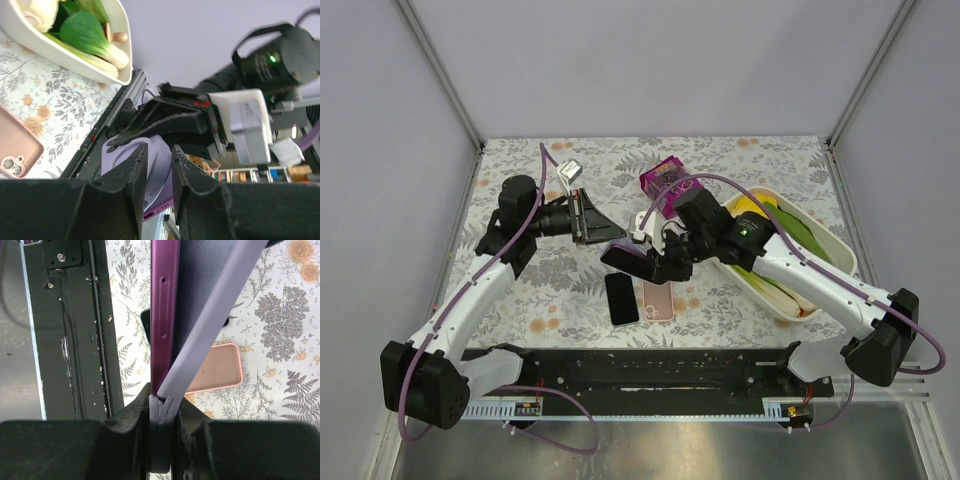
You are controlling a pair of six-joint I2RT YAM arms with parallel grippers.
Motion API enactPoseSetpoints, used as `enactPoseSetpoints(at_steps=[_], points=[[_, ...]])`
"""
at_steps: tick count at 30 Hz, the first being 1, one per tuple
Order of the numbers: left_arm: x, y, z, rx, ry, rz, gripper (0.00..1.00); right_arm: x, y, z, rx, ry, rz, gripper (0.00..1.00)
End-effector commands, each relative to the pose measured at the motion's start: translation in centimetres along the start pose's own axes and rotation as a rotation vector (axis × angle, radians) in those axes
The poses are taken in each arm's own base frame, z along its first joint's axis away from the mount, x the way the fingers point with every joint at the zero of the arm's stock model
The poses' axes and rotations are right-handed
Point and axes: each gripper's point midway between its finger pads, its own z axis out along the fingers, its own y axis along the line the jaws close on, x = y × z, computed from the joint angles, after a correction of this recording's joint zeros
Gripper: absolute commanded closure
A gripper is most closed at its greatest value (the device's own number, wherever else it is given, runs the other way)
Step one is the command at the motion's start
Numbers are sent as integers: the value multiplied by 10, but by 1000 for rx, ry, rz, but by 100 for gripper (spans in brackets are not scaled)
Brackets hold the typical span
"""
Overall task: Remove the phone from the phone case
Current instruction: Remove the phone case from the phone.
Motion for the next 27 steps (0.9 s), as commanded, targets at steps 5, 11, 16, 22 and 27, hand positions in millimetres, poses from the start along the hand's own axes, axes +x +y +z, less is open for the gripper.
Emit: enactPoseSetpoints(at_steps=[5,11,16,22,27], points=[[-30,39,-10,-216,-147,-8,100,-71,10,-34,18,-214,-201,100],[-24,2,-12,-125,-95,195,100,-75,6,-32,-9,-243,-110,100],[0,-16,-8,-66,17,390,100,-87,2,-41,-72,-322,-13,100],[23,-19,-12,12,106,509,100,-92,1,-48,-130,-372,68,100],[38,-24,-14,77,158,548,100,-96,-6,-51,-161,-414,133,100]])
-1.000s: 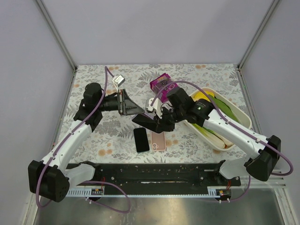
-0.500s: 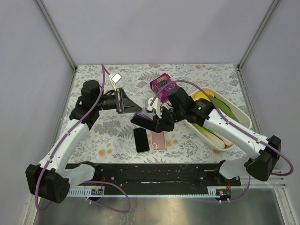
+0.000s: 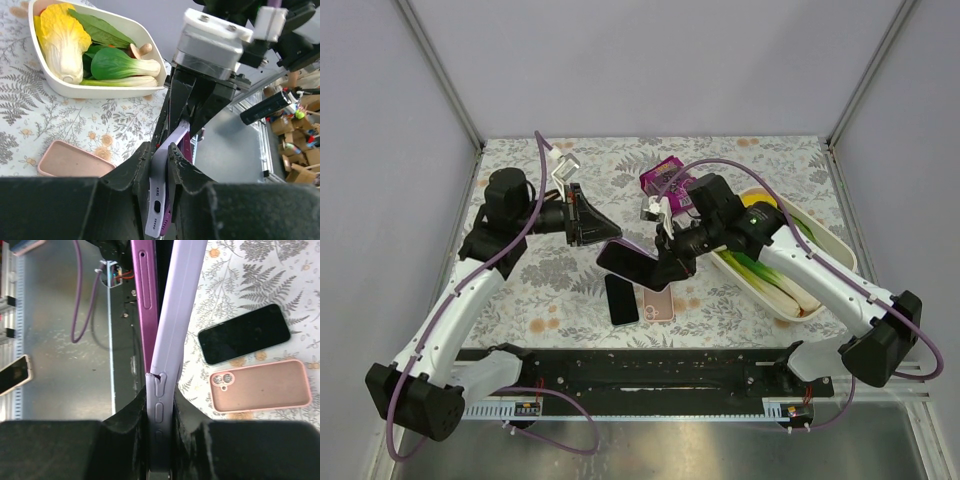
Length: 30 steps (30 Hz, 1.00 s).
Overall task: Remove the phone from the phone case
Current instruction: Remove the phone case from the phone.
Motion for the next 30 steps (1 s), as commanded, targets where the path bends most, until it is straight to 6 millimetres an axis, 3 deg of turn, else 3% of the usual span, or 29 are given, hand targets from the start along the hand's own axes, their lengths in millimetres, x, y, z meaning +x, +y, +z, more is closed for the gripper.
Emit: enactPoseSetpoints(at_steps=[1,4,8,18,24,30], points=[[35,-22,-4,126,116,23,100,-82,-2,-27,-12,-288,-116,100],[41,-30,-6,172,139,40,90,-83,-4,-28,-11,-298,-105,100],[46,-42,-11,240,158,45,69,-82,-8,-28,4,-300,-98,100],[58,-63,-21,350,199,36,37,-82,-14,-30,25,-312,-95,100],[58,-62,-21,350,200,39,39,-80,-13,-29,20,-311,-92,100],[43,-56,-16,289,173,81,39,-74,-14,-26,12,-305,-84,100]])
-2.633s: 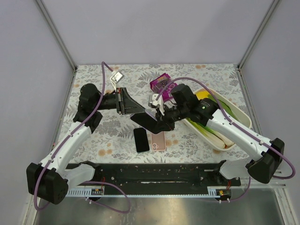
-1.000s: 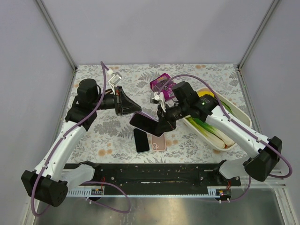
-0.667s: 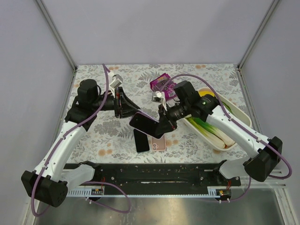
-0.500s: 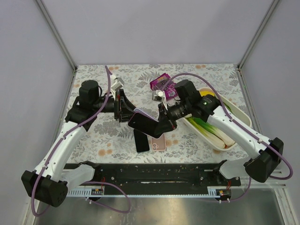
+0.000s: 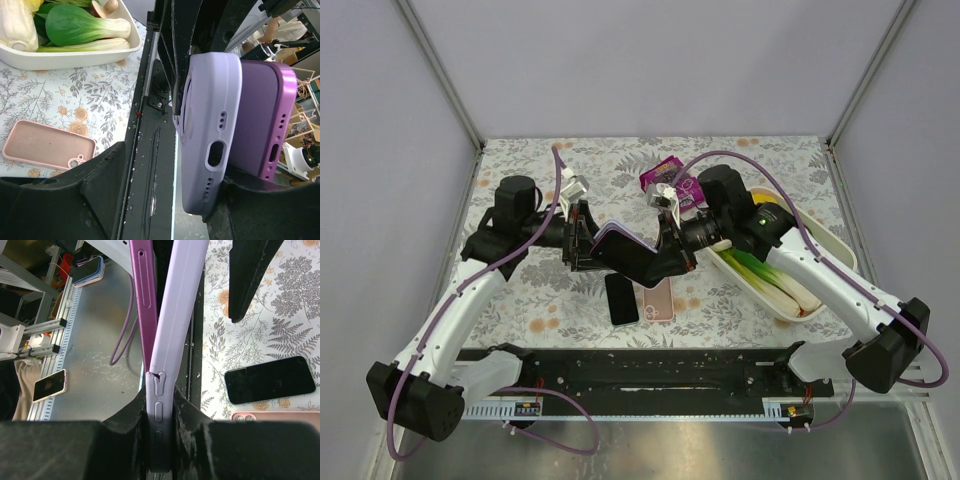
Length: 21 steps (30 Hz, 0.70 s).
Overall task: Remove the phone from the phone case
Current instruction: Remove the phone case from the phone.
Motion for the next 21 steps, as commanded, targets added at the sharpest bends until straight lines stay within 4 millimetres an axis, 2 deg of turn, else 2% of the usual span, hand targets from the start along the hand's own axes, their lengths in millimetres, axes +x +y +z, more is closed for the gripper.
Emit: enactPoseSetpoints(at_steps=[1,6,9,11,16,19,21], points=[[-8,-36,-1,109,23,56,38,-37,-42,-14,189,-124,-115,100],[-5,-28,-4,72,40,76,30,-34,-41,-18,201,-130,-121,100],[5,-20,-17,19,77,132,18,-34,-43,-22,212,-136,-114,100],[11,-17,-30,-39,125,209,13,-34,-44,-24,218,-138,-111,100],[26,-22,-51,-88,233,308,10,-35,-46,-25,223,-142,-106,100],[23,-25,-57,-122,222,343,8,-34,-48,-25,227,-143,-107,100],[14,-29,-58,-149,192,362,8,-33,-51,-25,235,-139,-107,100]])
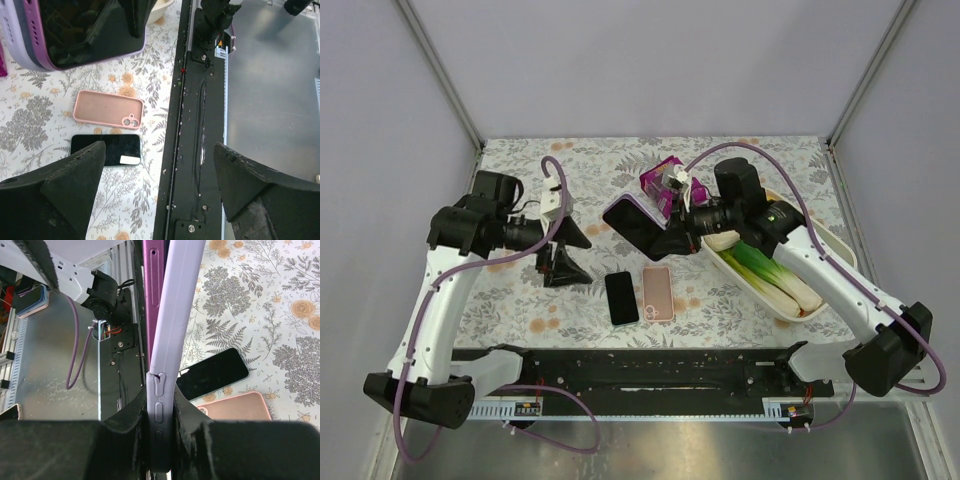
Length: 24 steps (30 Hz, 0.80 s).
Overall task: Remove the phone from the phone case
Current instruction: Remove the phone case from the phone.
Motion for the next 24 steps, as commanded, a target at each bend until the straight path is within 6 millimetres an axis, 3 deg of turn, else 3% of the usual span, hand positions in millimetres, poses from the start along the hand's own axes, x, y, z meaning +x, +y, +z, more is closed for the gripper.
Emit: enactPoseSetpoints(at_steps=[1,7,11,15,18,24], points=[[-3,-28,-15,-20,2,18,9,-21,-1,0,18,-63,-80,100],[-50,-19,-23,-145,-144,108,9,-18,-3,3,8,-54,-75,100],[-75,-18,-26,-124,-189,202,9,-18,-2,3,8,-55,-93,100],[-107,2,-25,-133,-265,105,10,-17,6,6,-28,-50,-94,100],[-117,11,-20,-98,-303,1,11,-16,15,6,-71,-49,-85,100],[-118,17,-14,-53,-322,-99,11,-17,29,6,-151,-49,-65,100]])
